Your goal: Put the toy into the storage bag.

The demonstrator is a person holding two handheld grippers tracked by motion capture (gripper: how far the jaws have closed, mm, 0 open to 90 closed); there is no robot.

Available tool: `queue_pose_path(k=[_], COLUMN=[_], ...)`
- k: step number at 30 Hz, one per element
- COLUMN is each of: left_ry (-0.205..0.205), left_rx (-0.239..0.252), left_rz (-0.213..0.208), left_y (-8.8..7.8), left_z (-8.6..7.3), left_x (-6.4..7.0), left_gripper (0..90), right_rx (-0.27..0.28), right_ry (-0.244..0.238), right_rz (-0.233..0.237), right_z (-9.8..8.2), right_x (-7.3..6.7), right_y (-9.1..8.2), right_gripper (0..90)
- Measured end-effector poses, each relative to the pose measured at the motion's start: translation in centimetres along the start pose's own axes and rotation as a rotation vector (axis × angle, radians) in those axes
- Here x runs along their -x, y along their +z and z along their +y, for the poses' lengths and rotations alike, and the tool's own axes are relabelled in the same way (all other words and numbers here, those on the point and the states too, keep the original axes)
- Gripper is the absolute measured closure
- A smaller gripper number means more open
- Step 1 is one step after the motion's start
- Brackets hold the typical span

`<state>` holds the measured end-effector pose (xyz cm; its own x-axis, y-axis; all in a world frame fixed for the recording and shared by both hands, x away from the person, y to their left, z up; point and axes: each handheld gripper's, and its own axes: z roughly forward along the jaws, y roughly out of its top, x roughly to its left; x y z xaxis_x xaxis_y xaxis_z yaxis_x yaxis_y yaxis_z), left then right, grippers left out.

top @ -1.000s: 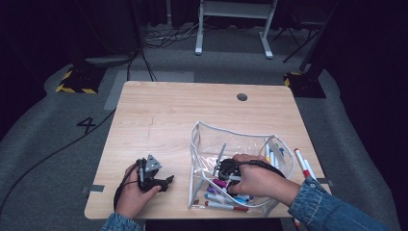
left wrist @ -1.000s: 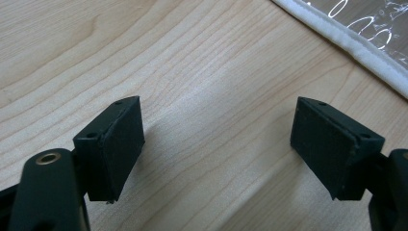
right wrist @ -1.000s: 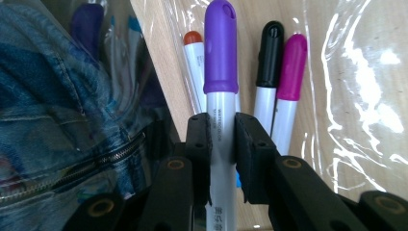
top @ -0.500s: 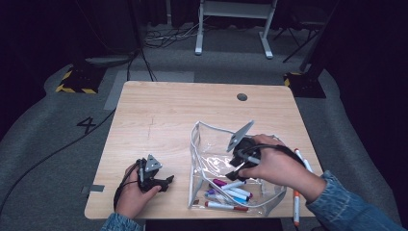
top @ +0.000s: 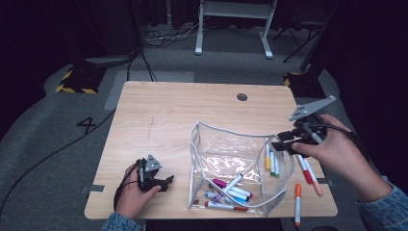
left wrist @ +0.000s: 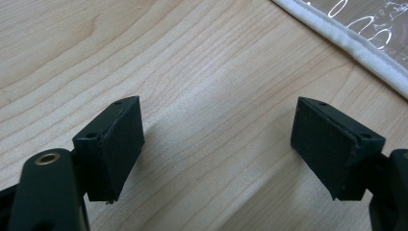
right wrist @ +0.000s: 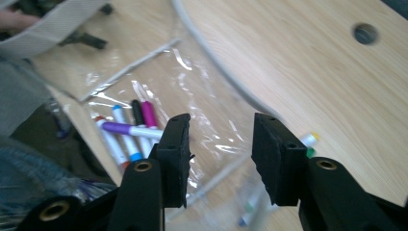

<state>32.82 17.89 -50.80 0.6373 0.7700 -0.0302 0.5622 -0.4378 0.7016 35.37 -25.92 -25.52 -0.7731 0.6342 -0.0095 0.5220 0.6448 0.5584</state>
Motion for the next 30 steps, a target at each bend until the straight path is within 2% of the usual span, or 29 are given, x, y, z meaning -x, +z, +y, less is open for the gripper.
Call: queue_pose_path(k=[2,3,4,5,6,7,11,12,13,14,15,16,19,22,24,25,27,29,30], left_ry=[-0.001,-0.001,0.0,-0.001,-0.001,-0.001,-0.001,-0.001,-0.001,-0.001,-0.001,-0.001,-0.001,-0.001,-0.001,-0.001,-0.001,-0.001,-0.001], left_rx=[-0.001,-0.001,0.0,-0.001,-0.001,0.001,0.002,0.002,0.002,0.002,0.003,0.003,0.002,0.003,0.003,0.002,0.002,0.002,0.002], left_rz=[0.0,0.0,0.0,0.0,0.0,-0.001,0.001,0.001,0.0,0.0,0.001,0.001,0.0,0.001,0.001,0.0,0.0,0.0,0.0], left_y=[0.0,0.0,0.0,0.0,0.0,0.0,0.0,0.0,0.0,0.0,0.0,0.0,0.0,0.0,0.0,0.0,0.0,0.0,0.0], left_z=[0.0,0.0,0.0,0.0,0.0,0.0,0.0,0.0,0.0,0.0,0.0,0.0,0.0,0.0,0.0,0.0,0.0,0.0,0.0], left_x=[0.0,0.0,0.0,0.0,0.0,0.0,0.0,0.0,0.0,0.0,0.0,0.0,0.0,0.0,0.0,0.0,0.0,0.0,0.0], left_gripper=[19.4,19.4,19.4,19.4,19.4,19.4,19.4,19.4,19.4,19.4,19.4,19.4,19.4,19.4,19.4,19.4,19.4,19.4,19.4], right_rx=[0.006,0.007,0.005,0.001,0.001,-0.012,-0.059,-0.059,-0.085,-0.085,-0.105,-0.105,-0.143,-0.179,-0.191,-0.215,-0.225,-0.248,-0.254], right_ry=[0.046,0.094,0.119,0.141,0.141,0.195,0.273,0.273,0.307,0.307,0.339,0.339,0.396,0.418,0.418,0.437,0.444,0.488,0.493], right_rz=[-0.023,-0.049,-0.064,-0.075,-0.075,-0.096,-0.126,-0.126,-0.135,-0.135,-0.142,-0.142,-0.138,-0.148,-0.154,-0.165,-0.17,-0.167,-0.165], right_z=[-1.3,-2.6,-3.4,-4.1,-4.1,-5.6,-8.9,-8.9,-10.4,-10.4,-11.9,-11.9,-14.2,-15.5,-15.9,-16.7,-17.2,-18.4,-18.7], right_x=[1.4,2.9,3.6,4.3,4.3,5.6,8.1,8.1,9.1,9.1,10.0,10.0,11.3,11.9,12.1,12.4,12.6,13.1,13.2], right_y=[-0.5,-0.8,-0.8,-0.8,-0.8,-0.5,1.3,1.3,2.5,2.5,3.7,3.7,5.9,7.3,7.7,8.5,8.9,9.8,10.0], right_gripper=[59.9,60.2,60.5,60.9,60.9,61.3,61.3,61.3,61.3,61.3,61.4,61.4,61.7,62.6,63.0,63.7,64.4,65.1,65.4])
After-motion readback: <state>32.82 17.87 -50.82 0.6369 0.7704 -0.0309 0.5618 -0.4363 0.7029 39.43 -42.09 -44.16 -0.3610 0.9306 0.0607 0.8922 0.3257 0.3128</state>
